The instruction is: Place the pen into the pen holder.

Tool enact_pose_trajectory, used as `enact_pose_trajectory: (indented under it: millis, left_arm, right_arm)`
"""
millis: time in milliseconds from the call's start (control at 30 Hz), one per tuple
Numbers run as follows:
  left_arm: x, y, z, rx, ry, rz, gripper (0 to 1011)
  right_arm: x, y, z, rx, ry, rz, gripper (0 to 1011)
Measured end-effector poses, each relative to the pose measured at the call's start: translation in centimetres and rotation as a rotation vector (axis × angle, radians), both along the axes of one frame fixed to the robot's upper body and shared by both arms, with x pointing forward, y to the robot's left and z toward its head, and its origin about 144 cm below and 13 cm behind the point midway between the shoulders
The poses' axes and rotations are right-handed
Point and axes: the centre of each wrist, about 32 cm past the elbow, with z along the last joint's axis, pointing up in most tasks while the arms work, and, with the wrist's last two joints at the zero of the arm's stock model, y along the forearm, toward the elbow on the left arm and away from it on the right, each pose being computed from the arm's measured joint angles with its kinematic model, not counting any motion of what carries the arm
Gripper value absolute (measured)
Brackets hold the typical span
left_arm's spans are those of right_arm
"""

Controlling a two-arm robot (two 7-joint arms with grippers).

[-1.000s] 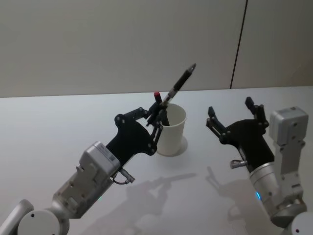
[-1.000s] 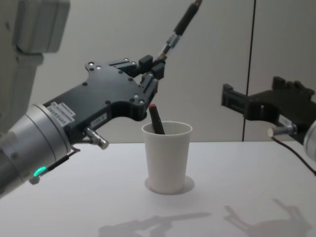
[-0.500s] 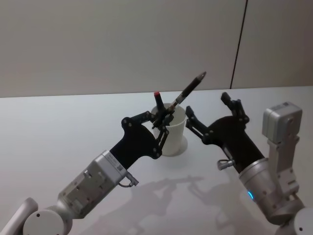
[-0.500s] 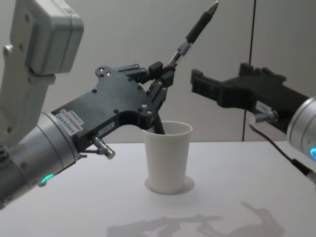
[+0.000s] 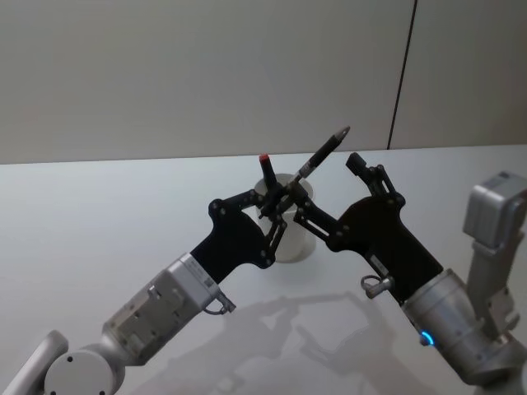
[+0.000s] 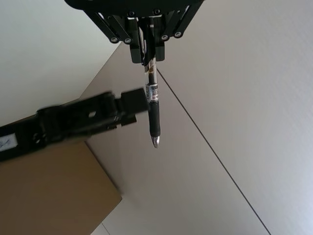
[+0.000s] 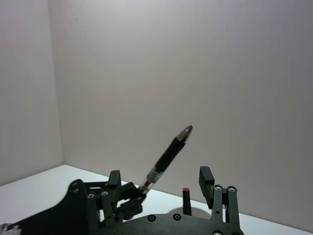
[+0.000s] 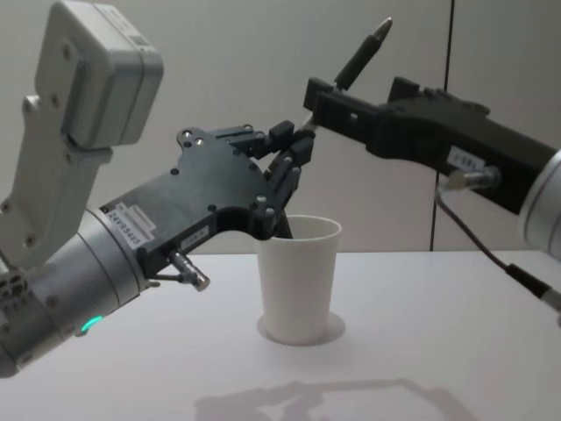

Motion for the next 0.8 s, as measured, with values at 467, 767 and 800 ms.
enact_pose_trajectory:
  millis: [467, 767, 800]
  left_arm:
    - [0.6, -0.1, -0.2, 0.006, 0.020, 0.013, 171]
    - [0.8, -0.1, -0.2, 0.004, 0.026, 0.019, 171]
    - [0.8, -0.1, -0.2, 0.004, 0.026, 0.019, 171]
  right_arm:
    - [-0.9, -1.3, 0.4, 0.057, -0.013, 0.048, 1001]
    - [-0.8, -1.7, 0.5, 0.084, -0.007, 0.053, 1001]
    - [-0.7, -1.7, 0.5, 0.089, -0.006, 0.054, 1001]
